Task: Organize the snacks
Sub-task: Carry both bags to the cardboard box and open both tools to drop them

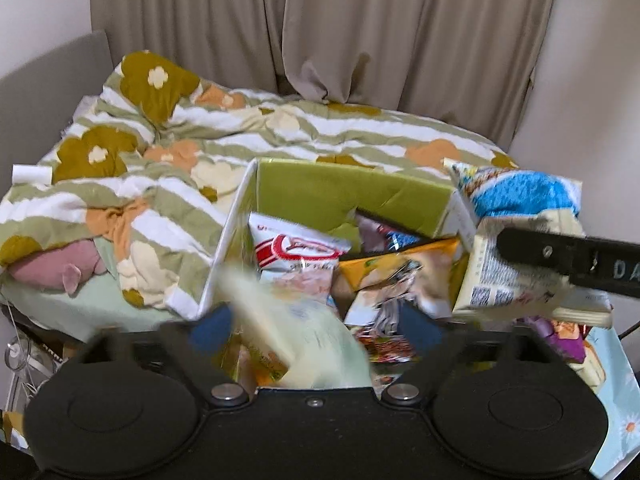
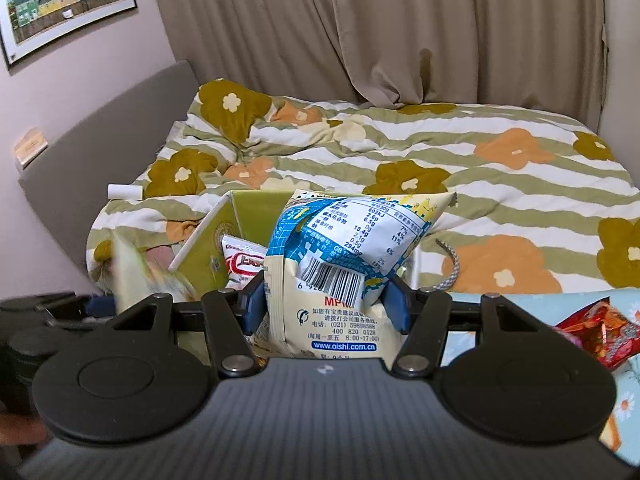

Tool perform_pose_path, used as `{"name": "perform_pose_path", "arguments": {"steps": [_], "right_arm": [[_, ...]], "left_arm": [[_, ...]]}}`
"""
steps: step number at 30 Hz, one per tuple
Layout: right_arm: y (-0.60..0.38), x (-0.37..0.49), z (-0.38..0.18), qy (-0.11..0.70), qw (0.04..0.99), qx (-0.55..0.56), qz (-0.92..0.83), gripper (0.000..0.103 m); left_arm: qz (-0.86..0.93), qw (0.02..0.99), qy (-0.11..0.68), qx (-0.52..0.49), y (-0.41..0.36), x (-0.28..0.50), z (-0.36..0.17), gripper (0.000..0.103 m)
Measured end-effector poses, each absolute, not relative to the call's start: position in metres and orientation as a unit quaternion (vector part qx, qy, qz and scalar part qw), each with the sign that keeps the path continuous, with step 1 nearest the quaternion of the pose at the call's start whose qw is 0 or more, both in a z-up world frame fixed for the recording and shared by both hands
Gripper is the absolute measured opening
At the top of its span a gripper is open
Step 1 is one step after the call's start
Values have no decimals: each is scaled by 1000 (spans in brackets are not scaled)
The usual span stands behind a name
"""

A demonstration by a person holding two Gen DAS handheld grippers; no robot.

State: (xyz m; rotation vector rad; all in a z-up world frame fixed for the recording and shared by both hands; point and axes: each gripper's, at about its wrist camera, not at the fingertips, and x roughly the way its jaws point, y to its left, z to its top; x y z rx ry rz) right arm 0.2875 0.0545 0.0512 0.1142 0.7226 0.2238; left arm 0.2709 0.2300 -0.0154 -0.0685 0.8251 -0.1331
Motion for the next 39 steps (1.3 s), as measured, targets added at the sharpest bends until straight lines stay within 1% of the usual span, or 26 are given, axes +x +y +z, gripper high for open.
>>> {"name": "perform_pose_path", "arguments": {"steps": [7, 19, 23, 25, 26, 33, 39], "right_arm": [[77, 297, 46, 364, 924, 45, 107, 75], [91, 322, 46, 362, 921, 48, 140, 75], [102, 338, 36, 377, 911, 44, 162, 77], [108, 342, 32, 379, 908, 43, 172, 87], [110, 343, 29, 380, 907, 43, 176, 103], [105, 336, 19, 384, 902, 47, 191, 103], [96, 325, 25, 368, 909, 45, 191, 103]], "left_arm": [[-68, 907, 415, -37, 240, 265, -24, 100], [-44, 916, 397, -33, 249, 256, -6, 100], [-29, 916, 399, -39, 251, 259, -6, 100], [-25, 915, 400, -41, 251, 259, -7, 100], [-23, 914, 402, -41, 251, 260, -9, 100], [-18, 910, 411, -46, 245, 259, -18, 100], [-18, 918, 395, -38, 241, 253, -8, 100]]}}
